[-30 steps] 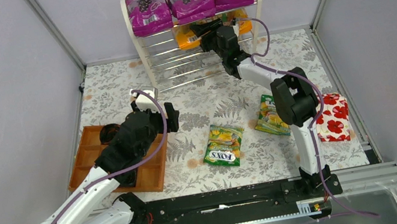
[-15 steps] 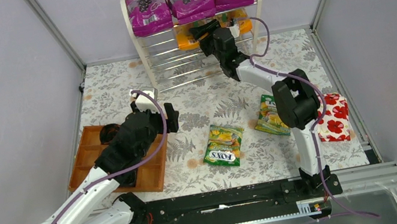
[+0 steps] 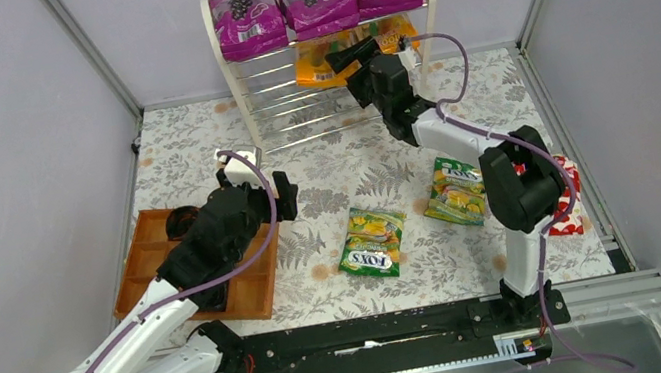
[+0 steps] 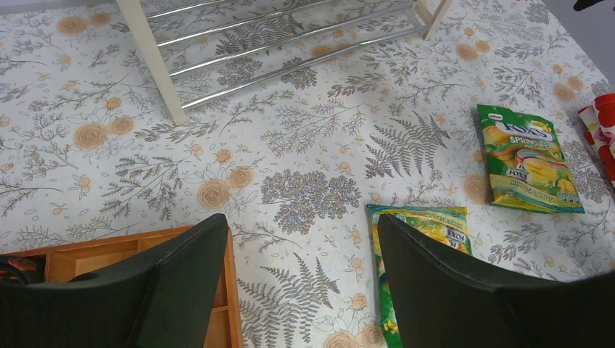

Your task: Place and organize the candy bags onto the shelf

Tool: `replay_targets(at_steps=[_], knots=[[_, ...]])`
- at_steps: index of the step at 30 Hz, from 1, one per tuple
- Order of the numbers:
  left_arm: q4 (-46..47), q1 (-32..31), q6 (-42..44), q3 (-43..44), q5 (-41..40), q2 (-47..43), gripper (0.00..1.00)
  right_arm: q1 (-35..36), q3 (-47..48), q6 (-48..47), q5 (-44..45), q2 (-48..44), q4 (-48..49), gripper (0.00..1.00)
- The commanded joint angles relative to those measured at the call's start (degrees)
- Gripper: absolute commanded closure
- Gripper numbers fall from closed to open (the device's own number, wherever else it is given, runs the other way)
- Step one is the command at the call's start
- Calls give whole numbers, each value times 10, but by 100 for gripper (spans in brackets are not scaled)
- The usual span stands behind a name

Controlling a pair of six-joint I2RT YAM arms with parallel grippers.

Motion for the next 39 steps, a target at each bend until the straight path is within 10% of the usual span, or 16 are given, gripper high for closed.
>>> replay_targets(at_steps=[1, 19, 39], knots=[[24, -1, 1, -3, -5, -4, 20, 2, -22, -1, 7, -42, 31, 2], [26, -1, 2, -4, -2, 0, 19, 9, -5, -52, 16, -34, 16, 48], [25, -1, 1, -5, 1, 0, 18, 8, 57, -121, 139, 1, -35, 47]])
